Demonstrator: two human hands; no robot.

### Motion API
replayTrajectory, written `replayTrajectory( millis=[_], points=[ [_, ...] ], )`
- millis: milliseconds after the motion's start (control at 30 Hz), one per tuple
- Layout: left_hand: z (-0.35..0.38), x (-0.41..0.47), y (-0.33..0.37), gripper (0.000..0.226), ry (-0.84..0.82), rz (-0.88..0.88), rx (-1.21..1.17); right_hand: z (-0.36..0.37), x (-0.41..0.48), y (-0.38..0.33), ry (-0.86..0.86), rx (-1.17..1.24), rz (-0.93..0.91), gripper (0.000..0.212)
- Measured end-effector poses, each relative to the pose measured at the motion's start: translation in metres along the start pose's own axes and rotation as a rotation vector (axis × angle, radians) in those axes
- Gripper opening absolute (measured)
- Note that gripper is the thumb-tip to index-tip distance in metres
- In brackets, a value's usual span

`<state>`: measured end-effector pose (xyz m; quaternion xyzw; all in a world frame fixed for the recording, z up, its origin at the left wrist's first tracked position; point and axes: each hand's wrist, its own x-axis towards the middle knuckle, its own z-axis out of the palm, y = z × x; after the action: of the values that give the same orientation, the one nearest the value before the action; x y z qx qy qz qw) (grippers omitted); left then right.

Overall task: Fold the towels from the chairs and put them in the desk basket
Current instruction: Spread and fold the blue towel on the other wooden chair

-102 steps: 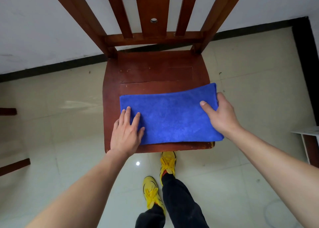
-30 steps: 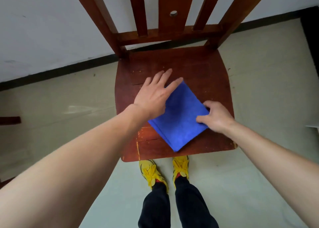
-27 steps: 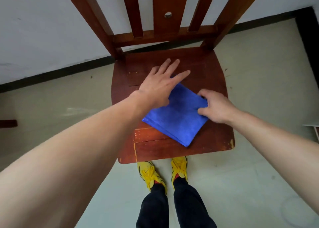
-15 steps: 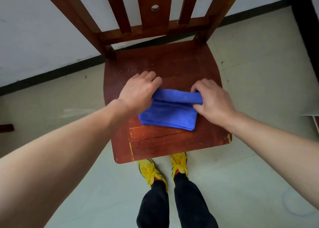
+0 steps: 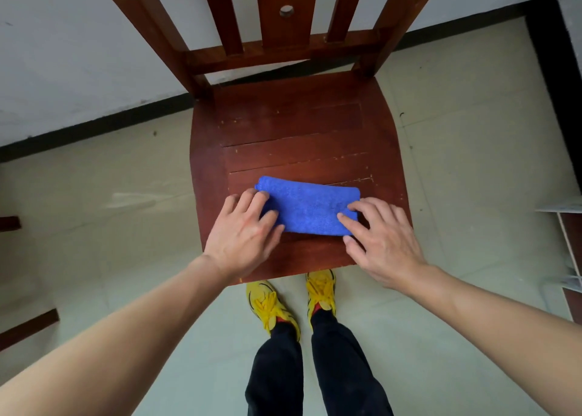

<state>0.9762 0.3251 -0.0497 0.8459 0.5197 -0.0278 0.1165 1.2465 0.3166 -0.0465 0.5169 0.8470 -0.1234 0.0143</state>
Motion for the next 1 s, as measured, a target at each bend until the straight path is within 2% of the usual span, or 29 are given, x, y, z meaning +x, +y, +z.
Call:
replayTrajectory(
  millis=[100,167,233,300,333,467,567,633,767,867,933,1000],
  points=[
    [0.001,0.019,0.004,0.031,-0.009,-0.078,-0.015,-0.003,0.021,-0.009,0.078,0.078,0.134,0.037],
    [0.006,0.029,-0.001,0.037,-0.025,-0.074,-0.058,0.004,0.034,-0.011,0.022,0.094,0.196,0.052],
    [0.010,0.037,-0.007,0.063,-0.072,-0.082,-0.144,0.016,0.039,-0.006,-0.093,0.100,0.209,0.069],
    [0.006,0.048,-0.012,0.092,-0.194,-0.096,-0.216,0.022,0.040,-0.001,-0.158,0.126,0.210,0.073],
    [0.002,0.056,-0.013,0.095,-0.253,-0.094,-0.215,0.021,0.042,0.001,-0.164,0.128,0.199,0.072],
    [-0.018,0.079,-0.006,0.064,-0.401,-0.054,-0.105,0.001,0.054,0.003,-0.280,0.146,0.184,0.070],
    [-0.029,0.070,0.005,0.044,-0.493,-0.052,-0.080,-0.014,0.051,0.000,-0.340,0.174,0.136,0.053],
    [-0.039,0.054,0.011,0.038,-0.477,-0.048,-0.083,-0.026,0.039,-0.003,-0.329,0.220,0.107,0.043],
    [-0.073,0.021,0.028,0.027,-0.355,0.039,-0.127,-0.066,-0.001,-0.012,-0.287,0.260,0.091,0.043],
    [-0.103,0.002,0.043,0.031,-0.295,0.119,-0.101,-0.100,-0.033,-0.027,-0.260,0.222,0.116,0.055],
    [-0.127,-0.010,0.057,0.047,-0.314,0.191,-0.080,-0.124,-0.060,-0.040,-0.244,0.216,0.169,0.061],
    [-0.155,-0.021,0.073,0.061,-0.302,0.286,0.010,-0.154,-0.090,-0.056,-0.168,0.208,0.246,0.056]
  ],
)
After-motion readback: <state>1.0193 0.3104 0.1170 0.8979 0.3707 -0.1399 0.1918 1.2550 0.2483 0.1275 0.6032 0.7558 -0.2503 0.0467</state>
